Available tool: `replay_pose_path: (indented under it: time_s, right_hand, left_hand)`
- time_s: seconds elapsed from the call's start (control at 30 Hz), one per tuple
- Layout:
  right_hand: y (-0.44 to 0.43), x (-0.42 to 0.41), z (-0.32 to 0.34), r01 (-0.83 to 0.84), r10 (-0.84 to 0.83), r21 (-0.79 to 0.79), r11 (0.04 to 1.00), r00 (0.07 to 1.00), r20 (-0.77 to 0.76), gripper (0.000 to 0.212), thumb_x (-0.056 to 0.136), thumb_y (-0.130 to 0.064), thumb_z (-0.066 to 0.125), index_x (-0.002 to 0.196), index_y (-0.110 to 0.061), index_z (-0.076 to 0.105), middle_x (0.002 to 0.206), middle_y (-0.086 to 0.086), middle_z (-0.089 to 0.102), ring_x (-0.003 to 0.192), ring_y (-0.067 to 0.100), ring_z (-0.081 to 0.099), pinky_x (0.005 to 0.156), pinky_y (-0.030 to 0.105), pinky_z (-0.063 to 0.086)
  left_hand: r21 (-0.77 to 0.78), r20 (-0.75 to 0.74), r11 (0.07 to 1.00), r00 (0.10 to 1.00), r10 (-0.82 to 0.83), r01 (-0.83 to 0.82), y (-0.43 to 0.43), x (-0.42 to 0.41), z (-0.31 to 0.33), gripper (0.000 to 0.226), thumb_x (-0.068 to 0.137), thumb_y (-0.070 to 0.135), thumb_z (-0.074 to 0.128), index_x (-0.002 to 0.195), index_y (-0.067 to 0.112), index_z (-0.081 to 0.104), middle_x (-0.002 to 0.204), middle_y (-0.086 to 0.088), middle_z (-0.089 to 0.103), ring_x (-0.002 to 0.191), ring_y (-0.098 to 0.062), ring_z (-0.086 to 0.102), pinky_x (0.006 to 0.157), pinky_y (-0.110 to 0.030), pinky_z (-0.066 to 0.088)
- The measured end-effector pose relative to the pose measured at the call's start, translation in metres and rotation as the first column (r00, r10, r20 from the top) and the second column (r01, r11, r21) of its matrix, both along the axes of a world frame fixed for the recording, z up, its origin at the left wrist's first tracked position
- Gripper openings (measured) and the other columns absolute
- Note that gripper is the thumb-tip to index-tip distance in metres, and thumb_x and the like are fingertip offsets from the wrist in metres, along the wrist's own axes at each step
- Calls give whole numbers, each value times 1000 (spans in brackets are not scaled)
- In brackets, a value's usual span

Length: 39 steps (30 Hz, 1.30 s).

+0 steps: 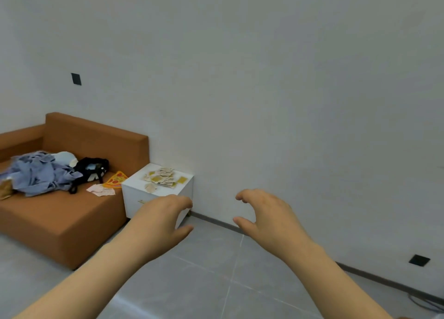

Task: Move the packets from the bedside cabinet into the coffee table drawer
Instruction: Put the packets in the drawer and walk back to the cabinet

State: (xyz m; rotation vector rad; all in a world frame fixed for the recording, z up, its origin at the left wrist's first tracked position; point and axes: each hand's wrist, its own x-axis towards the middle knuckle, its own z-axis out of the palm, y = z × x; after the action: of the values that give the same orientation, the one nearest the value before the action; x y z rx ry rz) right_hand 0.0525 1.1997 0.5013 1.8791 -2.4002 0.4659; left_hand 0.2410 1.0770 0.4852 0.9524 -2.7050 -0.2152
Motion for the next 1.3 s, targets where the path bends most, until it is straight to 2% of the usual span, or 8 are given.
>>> replay_pose_path:
  time_s: [0.37, 0.67, 0.93, 1.1, 1.3]
  right_hand:
    - [-169, -119, -21, -149, 147, 58, 987, 988, 36, 44, 92, -41, 53, 133, -29, 44, 128, -10, 53, 120, 11, 49, 98, 29, 42]
    - [-319, -149, -54, -231, 223, 113, 966, 972, 80, 45, 90, -40, 55, 133, -29, 46, 131, -10, 53, 121, 11, 49, 98, 28, 41]
    - [-476, -135, -82, -212, 196, 171, 962, 975, 107, 44, 88, -40, 56, 130, -30, 48, 127, -8, 56, 117, 13, 52, 94, 28, 43]
    - [-558, -124, -99, -191, 160, 212, 959, 975, 154, 44, 88, -38, 57, 130, -29, 49, 129, -11, 55, 118, 11, 51, 94, 27, 42]
    - [-637, -137, -121, -139, 86, 272, 952, 977, 198, 44, 87, -38, 58, 129, -29, 51, 127, -10, 56, 118, 10, 51, 94, 27, 43]
  left_hand:
    - [56, 46, 978, 979, 197, -199, -139, -90, -30, 43, 87, 48, 57, 126, 34, 49, 125, 16, 56, 112, -4, 53, 93, -23, 46]
    - [111, 77, 946, 952, 297, -305, -267, -105, -62, 42, 86, 45, 58, 125, 30, 52, 123, 14, 58, 111, -5, 54, 89, -21, 45]
    - [143, 102, 931, 941, 323, -336, -422, -85, -83, 39, 84, 45, 60, 120, 32, 55, 117, 13, 61, 103, -7, 57, 79, -20, 43]
    - [154, 128, 935, 944, 303, -321, -511, -74, -90, 39, 85, 44, 59, 122, 31, 54, 118, 13, 61, 107, -9, 57, 83, -24, 47]
    - [202, 156, 932, 949, 273, -302, -597, -80, -111, 40, 86, 44, 58, 122, 30, 54, 121, 13, 60, 111, -8, 55, 84, -22, 44]
